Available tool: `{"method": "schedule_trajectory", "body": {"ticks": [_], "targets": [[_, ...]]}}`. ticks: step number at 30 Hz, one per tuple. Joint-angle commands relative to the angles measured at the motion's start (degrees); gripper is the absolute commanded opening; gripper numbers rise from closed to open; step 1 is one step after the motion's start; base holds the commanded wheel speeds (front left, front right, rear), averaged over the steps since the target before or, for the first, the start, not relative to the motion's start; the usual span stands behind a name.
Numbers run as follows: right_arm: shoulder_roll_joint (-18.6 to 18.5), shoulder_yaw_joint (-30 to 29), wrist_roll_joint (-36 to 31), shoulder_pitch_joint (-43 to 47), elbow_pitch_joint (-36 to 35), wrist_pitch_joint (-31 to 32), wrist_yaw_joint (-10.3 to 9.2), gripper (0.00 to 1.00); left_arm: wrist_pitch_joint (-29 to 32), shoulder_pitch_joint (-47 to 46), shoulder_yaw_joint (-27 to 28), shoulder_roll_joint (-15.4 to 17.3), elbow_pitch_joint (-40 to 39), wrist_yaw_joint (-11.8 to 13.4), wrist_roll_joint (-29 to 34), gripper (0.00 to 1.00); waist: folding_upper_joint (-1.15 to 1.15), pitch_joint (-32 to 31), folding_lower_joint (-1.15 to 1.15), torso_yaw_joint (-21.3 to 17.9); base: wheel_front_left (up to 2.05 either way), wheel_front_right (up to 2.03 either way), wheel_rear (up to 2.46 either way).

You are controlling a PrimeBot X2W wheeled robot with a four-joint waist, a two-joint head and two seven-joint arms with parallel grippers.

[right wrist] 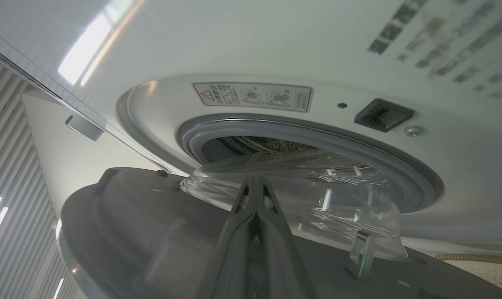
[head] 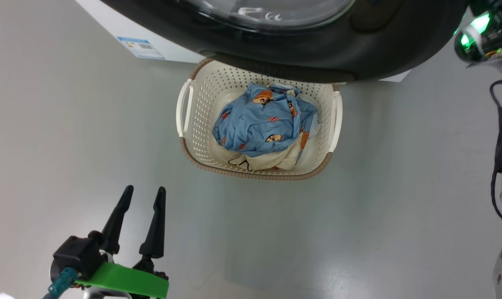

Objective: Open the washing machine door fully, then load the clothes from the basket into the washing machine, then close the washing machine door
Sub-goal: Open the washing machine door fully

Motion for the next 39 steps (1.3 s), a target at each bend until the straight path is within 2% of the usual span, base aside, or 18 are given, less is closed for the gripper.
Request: {"method": "schedule_trajectory", "body": {"ticks": [1, 24, 39], "targets": [[2.1, 2.5, 0.0, 2.6, -1.4, 1.4, 0.09, 0.0, -0.4, -0.5, 2.3, 1.0, -0.9, -0.1, -0.5, 1.0, 0.0, -0.8, 0.0, -0.8, 0.0, 0.0, 0.0], [6.4, 11.3, 1.1, 16.3, -8.1, 8.9, 0.09, 0.0, -0.4, 2.5, 4.1, 2.6, 0.1, -0.1, -1.1, 1.0, 0.0, -10.1, 0.0, -5.5, 0.0, 0.0, 0.0], [9.4, 19.1, 0.8, 23.4, -9.7, 11.5, 0.09, 0.0, -0.4, 4.4, 4.3, 2.4, 0.4, -0.1, -1.6, 1.0, 0.0, -14.9, 0.0, -4.7, 0.0, 0.0, 0.0]]}}
